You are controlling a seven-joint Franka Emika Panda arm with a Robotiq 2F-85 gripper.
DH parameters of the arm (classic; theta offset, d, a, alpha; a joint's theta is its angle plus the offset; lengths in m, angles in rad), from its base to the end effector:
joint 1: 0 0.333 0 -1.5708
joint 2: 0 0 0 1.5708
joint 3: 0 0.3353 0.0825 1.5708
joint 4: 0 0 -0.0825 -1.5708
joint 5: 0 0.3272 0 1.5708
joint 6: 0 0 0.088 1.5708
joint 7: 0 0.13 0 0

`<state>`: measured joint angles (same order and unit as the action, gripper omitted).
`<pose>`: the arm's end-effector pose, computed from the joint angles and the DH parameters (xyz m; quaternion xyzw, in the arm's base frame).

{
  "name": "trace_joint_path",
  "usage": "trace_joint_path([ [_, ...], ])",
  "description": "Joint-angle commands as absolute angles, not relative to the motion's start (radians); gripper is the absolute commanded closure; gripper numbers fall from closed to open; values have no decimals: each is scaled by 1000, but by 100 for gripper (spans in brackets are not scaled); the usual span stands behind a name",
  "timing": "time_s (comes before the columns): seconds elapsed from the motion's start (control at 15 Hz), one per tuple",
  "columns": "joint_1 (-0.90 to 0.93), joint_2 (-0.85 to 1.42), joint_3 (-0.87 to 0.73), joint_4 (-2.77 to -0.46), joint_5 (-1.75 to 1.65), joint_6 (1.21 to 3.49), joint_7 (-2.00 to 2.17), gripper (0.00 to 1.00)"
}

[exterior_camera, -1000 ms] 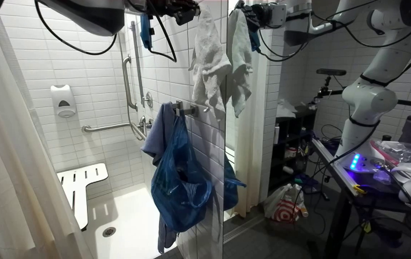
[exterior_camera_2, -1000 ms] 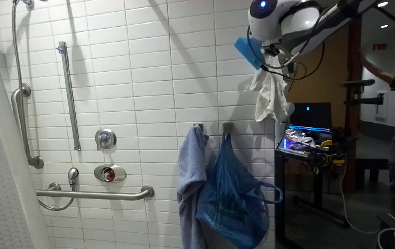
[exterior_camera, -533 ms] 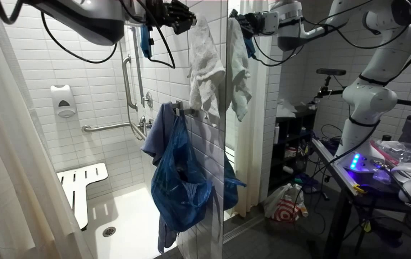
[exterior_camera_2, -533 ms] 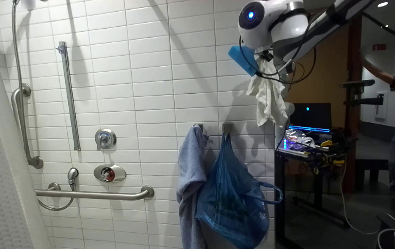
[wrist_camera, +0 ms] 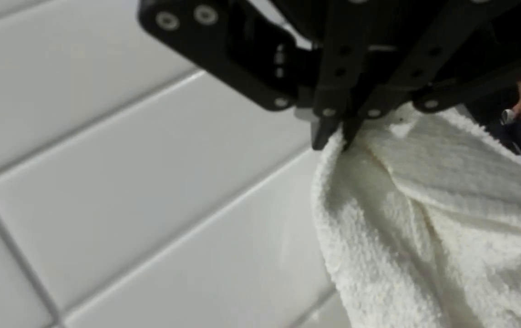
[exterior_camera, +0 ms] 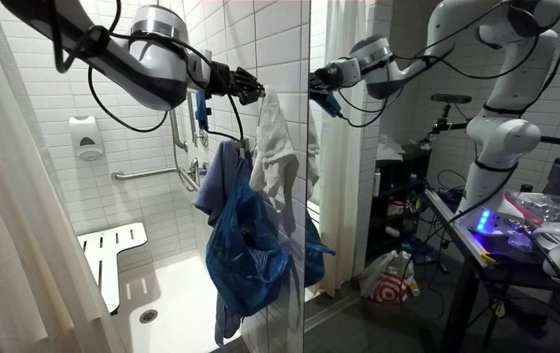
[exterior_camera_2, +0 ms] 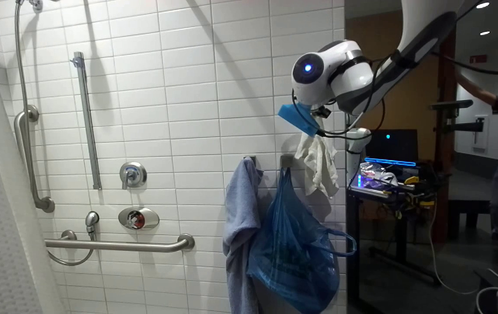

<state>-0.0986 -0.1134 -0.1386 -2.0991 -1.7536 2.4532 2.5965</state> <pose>0.5024 -0.1394 0.5577 0.5545 -0.5483 0.6193 0.0913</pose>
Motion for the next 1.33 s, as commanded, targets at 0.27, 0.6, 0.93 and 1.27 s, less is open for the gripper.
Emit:
trace_joint_path([
  [0.27,-130,-111,-185,-2169,-1579,2806,2276,99],
  [0.6,-132,-149,-225,-2248,-1408,2933,2035,99],
  [0.93,-149,-238,-224,-2221,-1584,2899,2346,99],
  [1.27,-151,-294,-218,-2204,-1791,2836,2637,99],
])
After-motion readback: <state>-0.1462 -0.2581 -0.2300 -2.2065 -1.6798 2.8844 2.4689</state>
